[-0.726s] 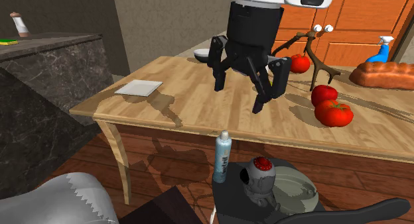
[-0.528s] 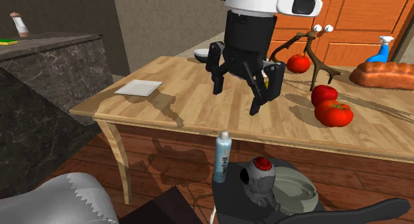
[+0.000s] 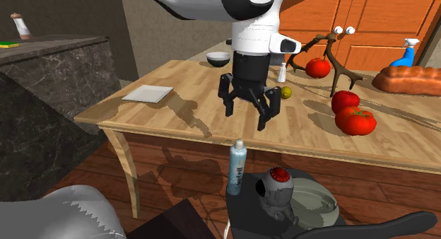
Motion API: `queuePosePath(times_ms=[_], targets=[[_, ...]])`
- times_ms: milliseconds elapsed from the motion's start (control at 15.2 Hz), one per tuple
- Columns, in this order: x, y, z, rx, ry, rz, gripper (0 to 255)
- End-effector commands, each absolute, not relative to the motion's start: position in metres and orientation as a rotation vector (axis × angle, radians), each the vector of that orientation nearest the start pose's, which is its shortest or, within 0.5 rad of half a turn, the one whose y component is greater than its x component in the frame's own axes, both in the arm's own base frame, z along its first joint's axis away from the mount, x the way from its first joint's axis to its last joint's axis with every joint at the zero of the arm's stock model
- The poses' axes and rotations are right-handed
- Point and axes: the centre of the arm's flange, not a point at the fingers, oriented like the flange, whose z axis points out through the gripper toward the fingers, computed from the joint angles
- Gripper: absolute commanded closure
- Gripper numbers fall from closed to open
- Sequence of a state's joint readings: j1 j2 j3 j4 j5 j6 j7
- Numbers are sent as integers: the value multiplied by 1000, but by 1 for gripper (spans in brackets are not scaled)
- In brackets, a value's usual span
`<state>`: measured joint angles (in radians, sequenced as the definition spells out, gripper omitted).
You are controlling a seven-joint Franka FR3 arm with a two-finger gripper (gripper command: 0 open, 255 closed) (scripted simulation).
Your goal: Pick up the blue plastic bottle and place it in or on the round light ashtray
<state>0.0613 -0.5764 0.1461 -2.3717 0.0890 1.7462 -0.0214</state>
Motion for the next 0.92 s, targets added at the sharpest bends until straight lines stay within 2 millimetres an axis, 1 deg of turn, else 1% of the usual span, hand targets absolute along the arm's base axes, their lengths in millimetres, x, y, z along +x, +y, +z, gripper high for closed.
queuePosePath(times_ms=[0,660,726,858], targets=[[370,112,504,-3149,-322,98,0],[416,199,393,-3267,-481,188,0],[420,205,383,-3276,-495,195,0],[419,203,373,-3276,-495,195,0]])
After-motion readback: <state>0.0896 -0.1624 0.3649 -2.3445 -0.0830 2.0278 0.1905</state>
